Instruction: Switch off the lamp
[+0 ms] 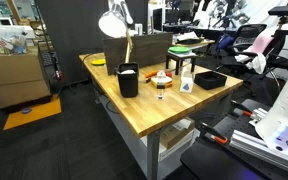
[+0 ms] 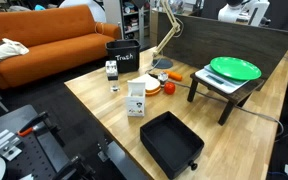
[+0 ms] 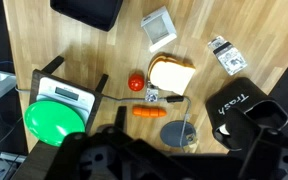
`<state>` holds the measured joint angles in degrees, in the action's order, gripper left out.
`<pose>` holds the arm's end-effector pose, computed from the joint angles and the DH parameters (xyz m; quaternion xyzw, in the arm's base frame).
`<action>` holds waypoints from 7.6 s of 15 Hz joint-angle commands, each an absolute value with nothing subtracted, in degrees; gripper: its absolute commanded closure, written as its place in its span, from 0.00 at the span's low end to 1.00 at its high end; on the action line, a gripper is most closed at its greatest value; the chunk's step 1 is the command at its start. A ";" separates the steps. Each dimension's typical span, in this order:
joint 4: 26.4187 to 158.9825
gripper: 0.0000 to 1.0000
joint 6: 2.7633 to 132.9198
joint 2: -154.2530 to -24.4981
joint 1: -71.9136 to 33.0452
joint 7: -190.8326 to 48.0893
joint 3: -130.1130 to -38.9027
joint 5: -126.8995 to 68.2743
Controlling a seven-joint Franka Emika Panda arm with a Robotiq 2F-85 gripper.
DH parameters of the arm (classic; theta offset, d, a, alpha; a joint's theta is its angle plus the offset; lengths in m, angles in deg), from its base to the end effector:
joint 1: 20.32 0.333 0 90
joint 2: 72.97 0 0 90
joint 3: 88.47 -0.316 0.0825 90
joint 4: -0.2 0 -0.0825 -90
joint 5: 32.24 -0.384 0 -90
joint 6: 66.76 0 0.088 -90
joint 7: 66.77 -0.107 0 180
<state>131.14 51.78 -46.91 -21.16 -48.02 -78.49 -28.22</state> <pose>0.4298 -0.0948 0.5476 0.9895 0.0859 0.1140 0.0236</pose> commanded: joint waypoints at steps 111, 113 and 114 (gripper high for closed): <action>65.65 0.61 44.28 -124.48 -20.62 -45.66 -92.03 -28.45; 62.58 0.75 42.73 -126.64 -20.53 -46.37 -91.84 -28.44; 61.19 0.83 41.97 -127.72 -20.50 -46.71 -91.74 -28.41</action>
<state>67.53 46.19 -123.99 -20.19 -45.70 -91.38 -27.76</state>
